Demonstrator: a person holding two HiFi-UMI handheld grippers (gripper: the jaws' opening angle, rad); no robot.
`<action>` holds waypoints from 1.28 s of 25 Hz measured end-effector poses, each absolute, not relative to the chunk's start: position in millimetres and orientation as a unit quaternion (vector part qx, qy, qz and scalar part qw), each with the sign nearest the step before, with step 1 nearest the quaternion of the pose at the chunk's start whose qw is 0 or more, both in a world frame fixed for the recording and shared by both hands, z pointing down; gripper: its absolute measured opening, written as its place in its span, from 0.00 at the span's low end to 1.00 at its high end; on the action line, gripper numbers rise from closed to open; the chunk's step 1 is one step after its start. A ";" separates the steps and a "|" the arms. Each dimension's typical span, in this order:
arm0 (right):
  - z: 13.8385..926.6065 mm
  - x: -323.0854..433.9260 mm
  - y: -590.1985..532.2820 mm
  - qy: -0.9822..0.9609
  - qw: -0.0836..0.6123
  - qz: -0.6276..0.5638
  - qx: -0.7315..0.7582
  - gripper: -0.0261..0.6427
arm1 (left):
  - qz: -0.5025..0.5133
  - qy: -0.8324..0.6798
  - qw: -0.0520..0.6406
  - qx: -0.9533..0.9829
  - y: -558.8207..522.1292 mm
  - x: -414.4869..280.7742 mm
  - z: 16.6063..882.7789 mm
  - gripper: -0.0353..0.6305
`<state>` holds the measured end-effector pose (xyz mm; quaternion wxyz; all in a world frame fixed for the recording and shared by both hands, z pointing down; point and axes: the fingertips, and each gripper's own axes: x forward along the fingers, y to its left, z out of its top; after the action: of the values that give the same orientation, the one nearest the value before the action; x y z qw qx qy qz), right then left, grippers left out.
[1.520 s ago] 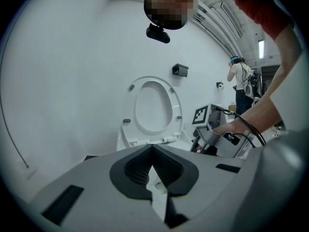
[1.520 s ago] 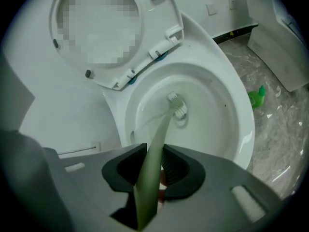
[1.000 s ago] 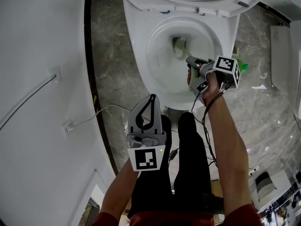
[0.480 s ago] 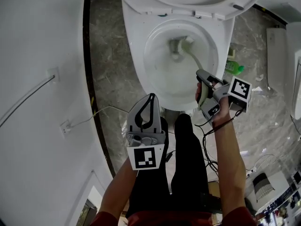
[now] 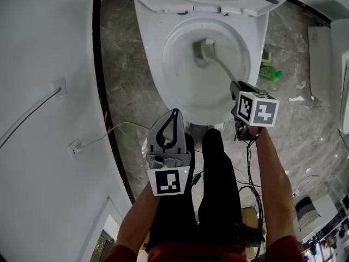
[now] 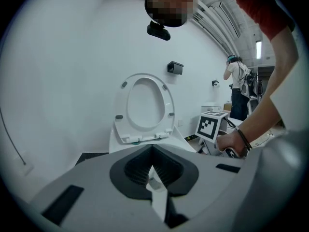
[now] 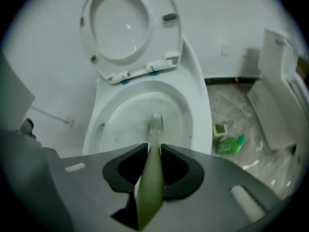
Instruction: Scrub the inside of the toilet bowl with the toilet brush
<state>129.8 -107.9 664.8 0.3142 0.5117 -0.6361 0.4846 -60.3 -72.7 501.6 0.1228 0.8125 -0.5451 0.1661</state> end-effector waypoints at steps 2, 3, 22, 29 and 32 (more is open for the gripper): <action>661.5 124.6 -105.9 -0.670 0.385 0.390 0.501 0.18 | 0.166 -0.540 0.123 0.816 -71.7 -55.5 500.4 0.06; 659.5 121.1 -105.9 -0.684 0.413 0.344 0.493 0.18 | 0.165 -0.538 0.120 0.818 -72.6 -53.6 499.0 0.06; 651.6 69.7 -31.1 -0.688 0.411 0.376 0.464 0.18 | 0.181 -0.552 0.131 0.804 -54.4 -78.5 508.2 0.06; 652.4 51.5 -72.9 -0.631 0.258 0.525 0.510 0.18 | 0.185 -0.556 0.127 0.800 -55.0 -89.8 511.6 0.06; 656.4 52.9 -100.4 -0.628 0.267 0.514 0.520 0.18 | 0.184 -0.556 0.125 0.801 -57.2 -89.9 510.2 0.06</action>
<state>52.9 -100.4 656.4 0.2667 0.5199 -0.6281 0.5139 -89.9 -57.2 510.2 0.1249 0.8007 -0.5561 0.1843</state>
